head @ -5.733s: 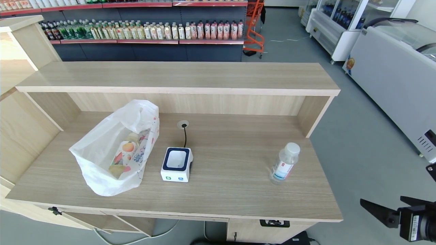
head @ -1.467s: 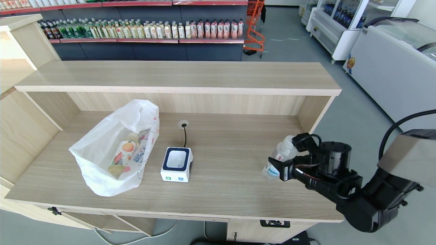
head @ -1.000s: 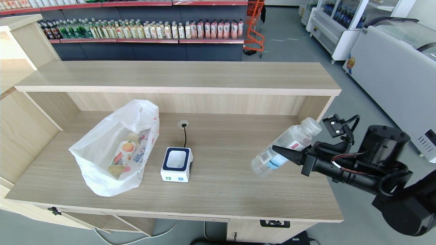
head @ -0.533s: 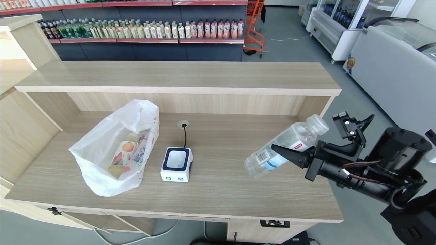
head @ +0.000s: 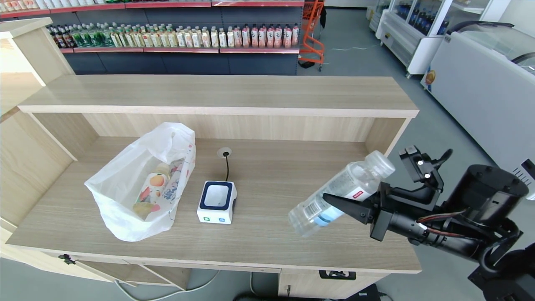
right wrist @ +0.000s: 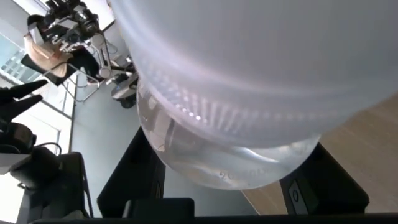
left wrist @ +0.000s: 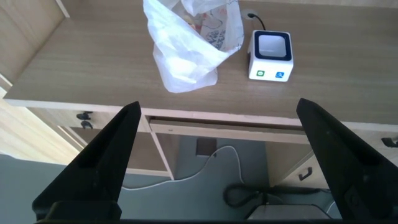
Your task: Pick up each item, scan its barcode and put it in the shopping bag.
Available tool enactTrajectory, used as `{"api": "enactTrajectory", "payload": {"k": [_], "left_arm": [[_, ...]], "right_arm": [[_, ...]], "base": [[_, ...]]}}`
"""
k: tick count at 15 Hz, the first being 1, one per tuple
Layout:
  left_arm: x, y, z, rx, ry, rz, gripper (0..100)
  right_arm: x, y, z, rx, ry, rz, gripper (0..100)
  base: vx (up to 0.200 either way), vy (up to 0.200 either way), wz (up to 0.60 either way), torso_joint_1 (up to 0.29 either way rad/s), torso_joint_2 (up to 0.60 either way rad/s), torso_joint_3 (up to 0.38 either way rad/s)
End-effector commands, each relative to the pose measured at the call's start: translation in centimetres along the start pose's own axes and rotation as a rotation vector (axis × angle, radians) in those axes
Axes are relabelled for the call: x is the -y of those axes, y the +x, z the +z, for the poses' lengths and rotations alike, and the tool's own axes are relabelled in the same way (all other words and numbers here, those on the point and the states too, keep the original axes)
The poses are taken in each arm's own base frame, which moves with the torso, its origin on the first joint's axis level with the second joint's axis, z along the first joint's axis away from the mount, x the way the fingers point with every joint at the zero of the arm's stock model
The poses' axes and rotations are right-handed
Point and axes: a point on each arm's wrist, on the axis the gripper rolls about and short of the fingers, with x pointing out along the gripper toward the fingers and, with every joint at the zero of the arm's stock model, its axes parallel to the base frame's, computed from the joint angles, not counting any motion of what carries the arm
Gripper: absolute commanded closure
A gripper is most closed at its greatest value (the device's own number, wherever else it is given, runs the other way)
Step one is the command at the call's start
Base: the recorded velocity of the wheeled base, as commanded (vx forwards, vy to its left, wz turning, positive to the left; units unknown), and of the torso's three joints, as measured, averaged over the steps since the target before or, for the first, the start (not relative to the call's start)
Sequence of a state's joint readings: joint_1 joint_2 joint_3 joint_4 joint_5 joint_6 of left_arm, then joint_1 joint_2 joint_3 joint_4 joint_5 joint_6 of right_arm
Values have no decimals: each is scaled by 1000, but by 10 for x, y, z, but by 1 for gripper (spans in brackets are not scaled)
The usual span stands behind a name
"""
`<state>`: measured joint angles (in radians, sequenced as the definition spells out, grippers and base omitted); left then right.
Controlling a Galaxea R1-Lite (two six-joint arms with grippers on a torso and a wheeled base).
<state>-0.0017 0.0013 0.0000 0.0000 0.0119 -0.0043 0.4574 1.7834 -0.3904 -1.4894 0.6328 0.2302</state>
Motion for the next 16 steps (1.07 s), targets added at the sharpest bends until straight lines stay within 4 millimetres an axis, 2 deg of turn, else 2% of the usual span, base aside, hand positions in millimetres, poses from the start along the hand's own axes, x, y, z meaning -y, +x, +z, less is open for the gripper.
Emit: {"api": "enactTrajectory", "payload": {"k": [1,7,9,11,16], "left_arm": [[0,0,0,0,0,1,0],[0,0,0,0,0,1,0],[0,0,0,0,0,1,0],[0,0,0,0,0,1,0],[0,0,0,0,0,1,0]], "right_arm": [[-4,3,-3,-19,6,64,100],[-18,8,1,-9,-5,184,100],[-18,9,1,2,-38,218,100],[-18,10,-2,-5,-145,317,100],[-17,6,1,0,-153,312,100]], "base": [[0,0,0,0,0,0],[0,0,0,0,0,0],[0,0,0,0,0,0],[0,0,0,0,0,0],[0,0,0,0,0,0]]}}
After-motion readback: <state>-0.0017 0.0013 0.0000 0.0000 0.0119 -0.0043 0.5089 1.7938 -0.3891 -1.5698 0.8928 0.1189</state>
